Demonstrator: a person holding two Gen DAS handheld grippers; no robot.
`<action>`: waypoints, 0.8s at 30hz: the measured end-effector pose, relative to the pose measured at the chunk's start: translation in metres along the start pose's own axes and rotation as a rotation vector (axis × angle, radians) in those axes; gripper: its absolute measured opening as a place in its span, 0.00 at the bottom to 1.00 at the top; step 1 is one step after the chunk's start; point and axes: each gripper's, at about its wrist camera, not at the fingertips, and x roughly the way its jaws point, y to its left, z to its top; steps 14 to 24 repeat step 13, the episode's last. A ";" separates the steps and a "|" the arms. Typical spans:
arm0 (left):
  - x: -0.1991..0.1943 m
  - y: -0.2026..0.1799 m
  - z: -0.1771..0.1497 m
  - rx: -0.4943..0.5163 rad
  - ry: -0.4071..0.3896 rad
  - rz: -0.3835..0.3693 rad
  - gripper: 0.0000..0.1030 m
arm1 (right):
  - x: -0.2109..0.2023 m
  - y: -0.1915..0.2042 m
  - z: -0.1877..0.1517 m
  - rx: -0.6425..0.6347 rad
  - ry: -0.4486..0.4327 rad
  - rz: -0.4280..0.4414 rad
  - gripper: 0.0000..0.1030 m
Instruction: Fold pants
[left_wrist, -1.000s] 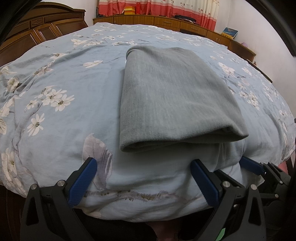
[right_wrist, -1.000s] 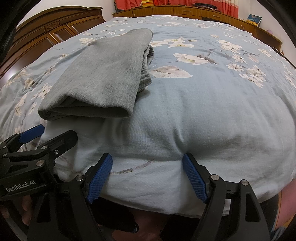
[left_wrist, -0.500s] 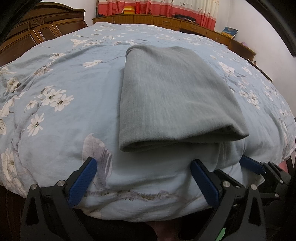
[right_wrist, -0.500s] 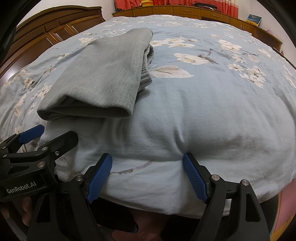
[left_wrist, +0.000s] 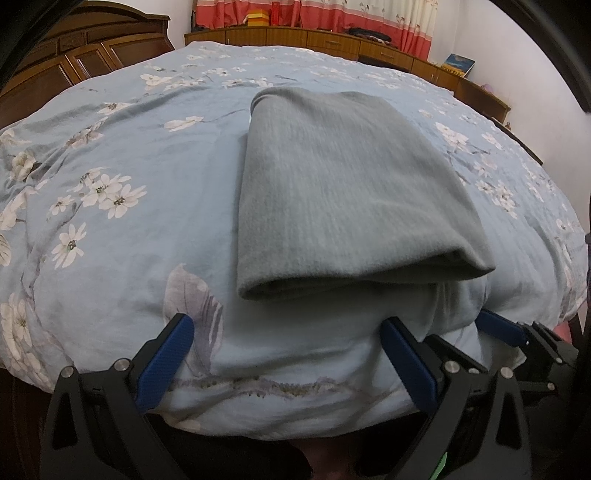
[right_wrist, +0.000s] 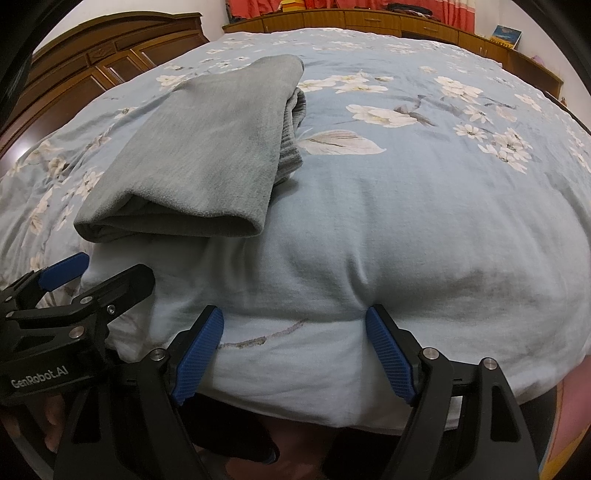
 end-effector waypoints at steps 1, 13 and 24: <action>0.000 0.002 0.000 0.000 0.001 -0.002 1.00 | 0.000 0.000 0.000 0.001 0.000 0.000 0.79; -0.001 0.005 0.000 0.005 0.003 -0.011 1.00 | 0.001 0.000 0.000 -0.003 -0.003 0.000 0.81; -0.001 0.005 0.000 0.005 0.003 -0.011 1.00 | 0.001 0.000 0.000 -0.003 -0.003 0.000 0.81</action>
